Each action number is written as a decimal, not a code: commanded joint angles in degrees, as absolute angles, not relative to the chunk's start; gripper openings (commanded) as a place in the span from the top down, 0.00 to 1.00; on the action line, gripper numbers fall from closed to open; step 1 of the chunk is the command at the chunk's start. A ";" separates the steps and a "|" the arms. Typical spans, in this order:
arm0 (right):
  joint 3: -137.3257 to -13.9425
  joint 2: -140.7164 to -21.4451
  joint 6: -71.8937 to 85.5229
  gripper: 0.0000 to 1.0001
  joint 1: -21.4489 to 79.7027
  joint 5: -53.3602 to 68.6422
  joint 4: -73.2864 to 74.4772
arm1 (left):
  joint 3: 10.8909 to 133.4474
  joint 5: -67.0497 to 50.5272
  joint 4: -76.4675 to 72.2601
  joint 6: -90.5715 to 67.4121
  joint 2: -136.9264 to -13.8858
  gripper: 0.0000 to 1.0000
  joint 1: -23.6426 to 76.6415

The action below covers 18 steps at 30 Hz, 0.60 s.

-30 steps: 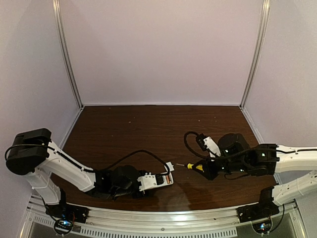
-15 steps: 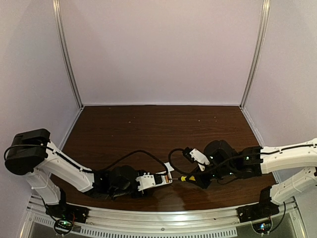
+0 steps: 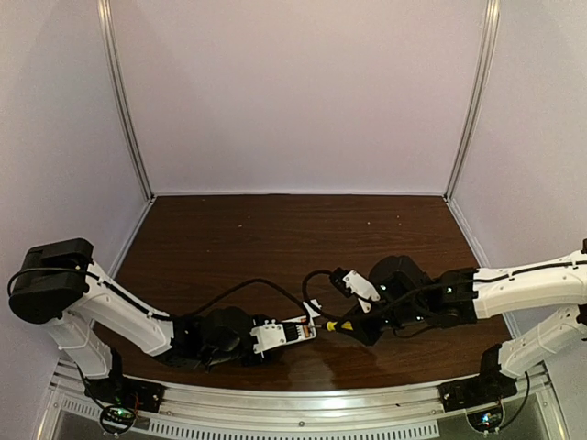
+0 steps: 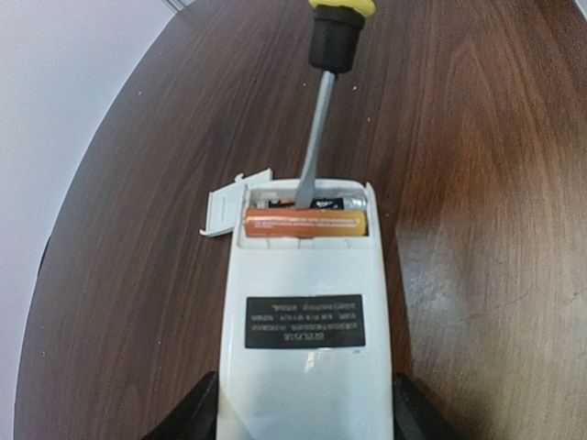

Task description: Unload the batteries from the remote control

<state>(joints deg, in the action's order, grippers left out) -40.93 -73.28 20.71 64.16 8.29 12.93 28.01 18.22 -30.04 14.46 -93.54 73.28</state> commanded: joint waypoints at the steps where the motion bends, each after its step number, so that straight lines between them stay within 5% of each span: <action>1: -42.25 -71.38 20.19 1.00 64.44 6.14 10.72 | 28.10 18.20 -33.49 14.83 -92.69 1.00 73.08; 18: -41.34 -72.03 20.28 1.00 64.43 3.90 9.84 | 28.26 18.11 -33.59 14.94 -93.09 1.00 73.02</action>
